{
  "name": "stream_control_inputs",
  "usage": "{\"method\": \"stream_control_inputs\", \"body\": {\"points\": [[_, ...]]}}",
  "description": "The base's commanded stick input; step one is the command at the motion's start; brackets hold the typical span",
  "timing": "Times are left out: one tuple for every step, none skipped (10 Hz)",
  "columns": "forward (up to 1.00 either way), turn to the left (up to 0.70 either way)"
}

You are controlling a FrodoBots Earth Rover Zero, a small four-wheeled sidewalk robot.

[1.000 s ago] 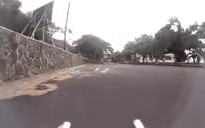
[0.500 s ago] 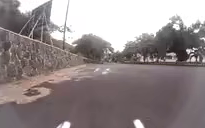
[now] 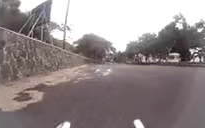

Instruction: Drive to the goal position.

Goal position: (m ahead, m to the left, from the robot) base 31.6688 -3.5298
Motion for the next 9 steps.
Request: {"method": "stream_control_inputs", "body": {"points": [[0.7, 0.0], [0.7, 0.0], [0.7, 0.0], [0.7, 0.0], [0.7, 0.0], [0.7, 0.0], [0.7, 0.0], [0.7, 0.0], [0.7, 0.0]]}}
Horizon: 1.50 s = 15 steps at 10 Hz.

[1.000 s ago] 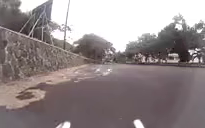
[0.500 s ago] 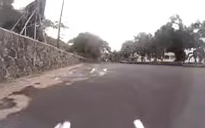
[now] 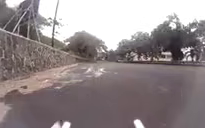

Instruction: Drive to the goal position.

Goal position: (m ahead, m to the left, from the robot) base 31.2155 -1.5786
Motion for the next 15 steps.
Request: {"method": "stream_control_inputs", "body": {"points": [[0.7, 0.0], [0.7, 0.0], [0.7, 0.0], [0.7, 0.0], [0.7, 0.0], [0.7, 0.0], [0.7, 0.0], [0.7, 0.0], [0.7, 0.0], [0.7, 0.0], [0.7, 0.0], [0.7, 0.0], [0.7, 0.0], [0.7, 0.0], [0.7, 0.0]]}}
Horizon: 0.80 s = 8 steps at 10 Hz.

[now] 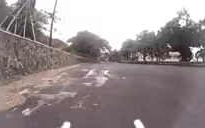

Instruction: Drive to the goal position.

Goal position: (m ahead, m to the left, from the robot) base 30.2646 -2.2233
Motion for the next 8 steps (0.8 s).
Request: {"method": "stream_control_inputs", "body": {"points": [[0.7, 0.0], [0.7, 0.0], [0.7, 0.0], [0.7, 0.0], [0.7, 0.0], [0.7, -0.2], [0.7, -0.35], [0.7, -0.35]]}}
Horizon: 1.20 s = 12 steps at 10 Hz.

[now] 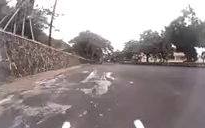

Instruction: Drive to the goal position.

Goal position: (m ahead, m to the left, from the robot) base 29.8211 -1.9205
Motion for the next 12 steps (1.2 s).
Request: {"method": "stream_control_inputs", "body": {"points": [[0.7, -0.35], [0.7, -0.31], [0.7, -0.27], [0.7, -0.23], [0.7, -0.19], [0.7, 0.0], [0.7, 0.0], [0.7, 0.0], [0.7, 0.0], [0.7, 0.0], [0.7, 0.0], [0.7, 0.0]]}}
